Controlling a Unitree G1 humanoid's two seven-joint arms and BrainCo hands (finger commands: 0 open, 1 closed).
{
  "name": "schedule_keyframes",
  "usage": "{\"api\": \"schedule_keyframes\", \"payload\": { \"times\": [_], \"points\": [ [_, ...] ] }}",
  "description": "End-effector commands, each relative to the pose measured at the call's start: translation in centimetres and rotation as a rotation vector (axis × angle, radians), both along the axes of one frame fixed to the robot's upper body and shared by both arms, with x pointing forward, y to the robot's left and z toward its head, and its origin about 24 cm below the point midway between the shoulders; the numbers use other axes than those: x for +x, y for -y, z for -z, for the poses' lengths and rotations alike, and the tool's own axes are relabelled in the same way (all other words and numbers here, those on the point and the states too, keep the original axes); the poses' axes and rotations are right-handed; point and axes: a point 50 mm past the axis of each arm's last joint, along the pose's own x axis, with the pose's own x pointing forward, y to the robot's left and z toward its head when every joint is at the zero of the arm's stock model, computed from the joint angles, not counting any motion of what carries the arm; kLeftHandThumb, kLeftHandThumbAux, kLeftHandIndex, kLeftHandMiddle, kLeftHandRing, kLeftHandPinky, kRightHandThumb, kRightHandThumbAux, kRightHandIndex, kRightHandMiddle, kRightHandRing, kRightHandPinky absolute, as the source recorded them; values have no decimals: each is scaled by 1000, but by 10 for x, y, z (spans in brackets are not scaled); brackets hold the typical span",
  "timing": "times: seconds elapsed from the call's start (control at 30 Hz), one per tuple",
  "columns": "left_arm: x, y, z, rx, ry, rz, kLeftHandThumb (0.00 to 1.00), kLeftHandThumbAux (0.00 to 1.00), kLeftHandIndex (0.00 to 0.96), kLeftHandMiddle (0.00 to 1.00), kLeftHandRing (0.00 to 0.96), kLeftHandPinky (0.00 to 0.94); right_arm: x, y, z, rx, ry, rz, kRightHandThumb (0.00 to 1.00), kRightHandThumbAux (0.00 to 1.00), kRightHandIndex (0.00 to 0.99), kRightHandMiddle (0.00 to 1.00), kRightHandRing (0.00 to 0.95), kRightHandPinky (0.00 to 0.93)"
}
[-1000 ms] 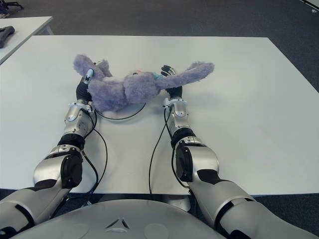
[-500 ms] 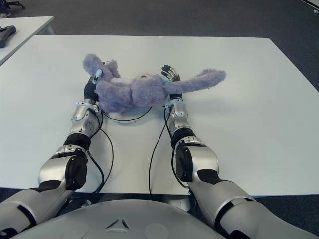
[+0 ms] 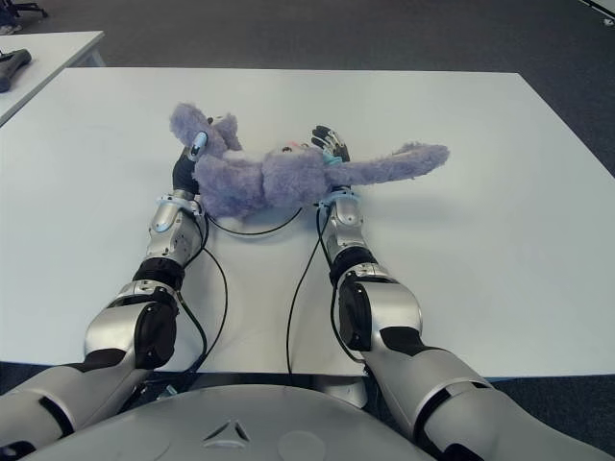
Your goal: Put the doll into the plate.
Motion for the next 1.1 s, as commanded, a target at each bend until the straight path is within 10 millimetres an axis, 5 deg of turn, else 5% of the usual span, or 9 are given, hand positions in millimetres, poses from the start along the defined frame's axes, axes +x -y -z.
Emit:
{"api": "schedule_keyframes", "payload": {
  "times": [0.03, 1.1],
  "points": [
    [-115, 52, 119, -222, -485, -6, 0, 450, 0, 0, 0, 0, -79, -18, 99, 79, -414, -2, 367, 881, 213, 214, 170, 170],
    [-116, 51, 119, -208, -477, -2, 0, 428, 0, 0, 0, 0, -79, -18, 99, 88, -409, -1, 375, 893, 219, 220, 183, 190]
  ]
}}
